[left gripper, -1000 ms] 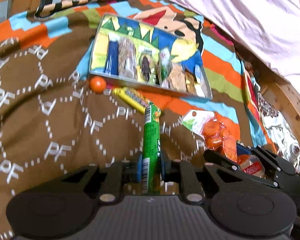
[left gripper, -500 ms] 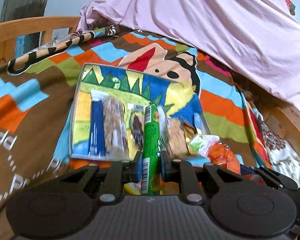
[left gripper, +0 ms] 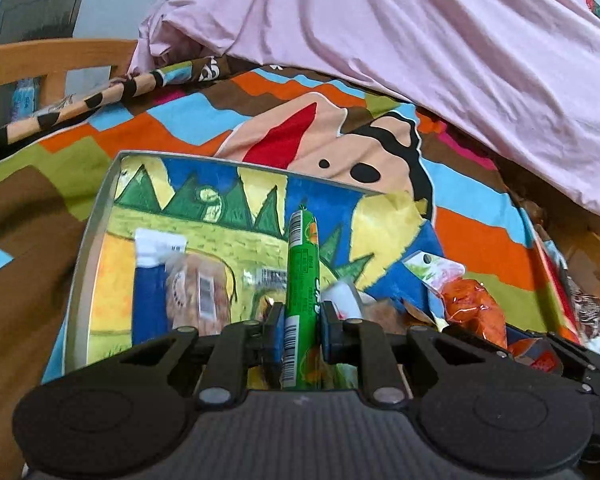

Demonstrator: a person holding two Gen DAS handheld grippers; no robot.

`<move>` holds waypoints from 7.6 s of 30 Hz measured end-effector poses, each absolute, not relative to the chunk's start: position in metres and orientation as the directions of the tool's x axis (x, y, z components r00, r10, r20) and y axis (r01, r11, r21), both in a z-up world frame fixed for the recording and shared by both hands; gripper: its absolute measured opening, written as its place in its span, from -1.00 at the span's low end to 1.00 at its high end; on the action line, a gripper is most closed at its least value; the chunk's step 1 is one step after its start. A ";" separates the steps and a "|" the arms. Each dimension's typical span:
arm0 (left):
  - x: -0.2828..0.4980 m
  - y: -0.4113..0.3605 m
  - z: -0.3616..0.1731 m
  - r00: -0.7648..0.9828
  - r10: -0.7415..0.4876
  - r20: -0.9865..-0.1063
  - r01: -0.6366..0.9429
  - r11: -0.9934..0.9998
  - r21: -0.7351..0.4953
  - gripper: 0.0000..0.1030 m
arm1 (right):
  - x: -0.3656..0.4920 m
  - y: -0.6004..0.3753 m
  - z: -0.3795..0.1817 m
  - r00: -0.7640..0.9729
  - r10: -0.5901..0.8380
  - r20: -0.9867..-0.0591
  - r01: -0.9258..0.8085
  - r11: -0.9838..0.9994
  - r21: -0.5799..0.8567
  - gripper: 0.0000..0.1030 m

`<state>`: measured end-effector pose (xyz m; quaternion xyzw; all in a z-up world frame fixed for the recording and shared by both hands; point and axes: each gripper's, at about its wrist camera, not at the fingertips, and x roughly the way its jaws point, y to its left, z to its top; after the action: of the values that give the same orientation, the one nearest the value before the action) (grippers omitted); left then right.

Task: Organize snacks
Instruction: 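Carry the green stick snack and orange snack bag over the tray with both tools, then lower both snacks into the tray and open both tools, then withdraw both tools from the tray toward the orange and yellow biscuit packet, then grasp the small orange with the left tool while the right tool grasps the yellow biscuit packet, then lift and carry the orange and biscuit packet over the tray with both tools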

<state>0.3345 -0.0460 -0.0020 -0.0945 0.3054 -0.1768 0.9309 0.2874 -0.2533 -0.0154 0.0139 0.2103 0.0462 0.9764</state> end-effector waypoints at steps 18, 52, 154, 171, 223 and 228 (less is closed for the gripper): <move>0.366 -0.055 -0.033 0.722 -0.327 -0.609 0.224 0.944 -0.241 -0.63 | 0.356 -0.236 -0.029 0.862 0.111 -0.495 -0.089 0.994 0.068 -0.09; 0.307 -0.040 0.015 0.812 -0.319 -0.489 0.206 0.940 -0.272 0.56 | 0.297 -0.255 0.016 0.927 0.055 -0.370 -0.049 0.998 0.025 0.87; 0.166 0.028 -0.024 0.769 -0.160 -0.619 0.202 0.979 -0.002 0.99 | 0.160 -0.202 -0.062 0.769 0.216 -0.602 -0.274 0.962 -0.004 0.99; 0.236 0.026 -0.039 0.731 -0.219 -0.646 0.307 0.951 0.025 0.98 | 0.234 -0.173 -0.070 0.693 0.367 -0.620 -0.434 0.900 0.048 0.91; 0.184 0.011 -0.038 0.642 -0.269 -0.718 0.316 0.946 -0.072 -0.31 | 0.156 -0.171 -0.062 0.672 0.334 -0.661 -0.434 0.901 0.015 -0.03; 0.162 0.006 -0.034 0.632 -0.297 -0.716 0.328 0.939 -0.100 -0.31 | 0.124 -0.178 -0.061 0.683 0.311 -0.661 -0.397 0.917 0.021 -0.03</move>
<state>0.1619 0.0056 -0.0335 0.0199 0.3926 -0.1732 0.9030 0.1244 -0.1782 -0.0611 -0.0623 0.3480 0.1935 0.9152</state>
